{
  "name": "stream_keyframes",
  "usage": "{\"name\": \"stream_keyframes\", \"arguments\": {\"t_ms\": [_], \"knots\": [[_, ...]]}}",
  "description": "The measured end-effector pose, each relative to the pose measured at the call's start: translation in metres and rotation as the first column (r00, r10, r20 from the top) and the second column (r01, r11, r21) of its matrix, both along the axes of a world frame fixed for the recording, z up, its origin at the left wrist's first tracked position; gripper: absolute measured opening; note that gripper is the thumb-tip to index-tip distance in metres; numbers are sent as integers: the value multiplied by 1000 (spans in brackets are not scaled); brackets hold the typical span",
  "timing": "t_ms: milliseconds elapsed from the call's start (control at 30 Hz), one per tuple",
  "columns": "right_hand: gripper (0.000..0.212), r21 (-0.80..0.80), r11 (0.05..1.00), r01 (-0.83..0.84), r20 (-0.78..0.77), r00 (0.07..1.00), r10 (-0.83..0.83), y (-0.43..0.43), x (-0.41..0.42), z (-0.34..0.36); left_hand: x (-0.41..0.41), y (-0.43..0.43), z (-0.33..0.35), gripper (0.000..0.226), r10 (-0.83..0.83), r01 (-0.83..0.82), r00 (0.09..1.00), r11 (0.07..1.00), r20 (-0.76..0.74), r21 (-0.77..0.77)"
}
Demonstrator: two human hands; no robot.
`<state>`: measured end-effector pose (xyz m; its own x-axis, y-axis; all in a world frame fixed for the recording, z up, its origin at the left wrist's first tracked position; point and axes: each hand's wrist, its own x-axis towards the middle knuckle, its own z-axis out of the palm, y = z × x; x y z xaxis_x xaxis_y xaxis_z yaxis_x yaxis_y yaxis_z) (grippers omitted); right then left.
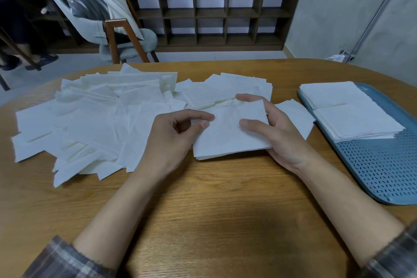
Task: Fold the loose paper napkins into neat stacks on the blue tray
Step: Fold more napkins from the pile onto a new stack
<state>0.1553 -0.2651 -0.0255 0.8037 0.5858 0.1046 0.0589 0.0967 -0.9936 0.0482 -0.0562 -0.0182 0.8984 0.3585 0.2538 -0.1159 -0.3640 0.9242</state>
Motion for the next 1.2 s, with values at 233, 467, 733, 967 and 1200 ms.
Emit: {"name": "stream_keyframes", "arguments": {"t_ms": [233, 467, 733, 967, 1200], "knots": [[48, -41, 999, 21, 47, 999, -19, 1, -2, -1, 0, -4, -4, 15, 12, -12, 1000, 1000, -10, 8], [72, 95, 995, -7, 1, 1000, 7, -3, 0, 0, 4, -3, -10, 12, 153, -153, 988, 988, -6, -14], [86, -206, 966, 154, 363, 929, -71, 0, -5, -2, -1, -19, -11, 46, -113, 105, 992, 987, -55, -123], [70, -205, 937, 283, 423, 889, -176, 3, -7, -12, 0, -23, -22, 44, -89, 89, 996, 979, -12, 183], [71, -229, 924, 305, 409, 892, -193, 6, -18, -8, -2, -18, -23, 48, -87, 86, 996, 991, 9, 101]]}}
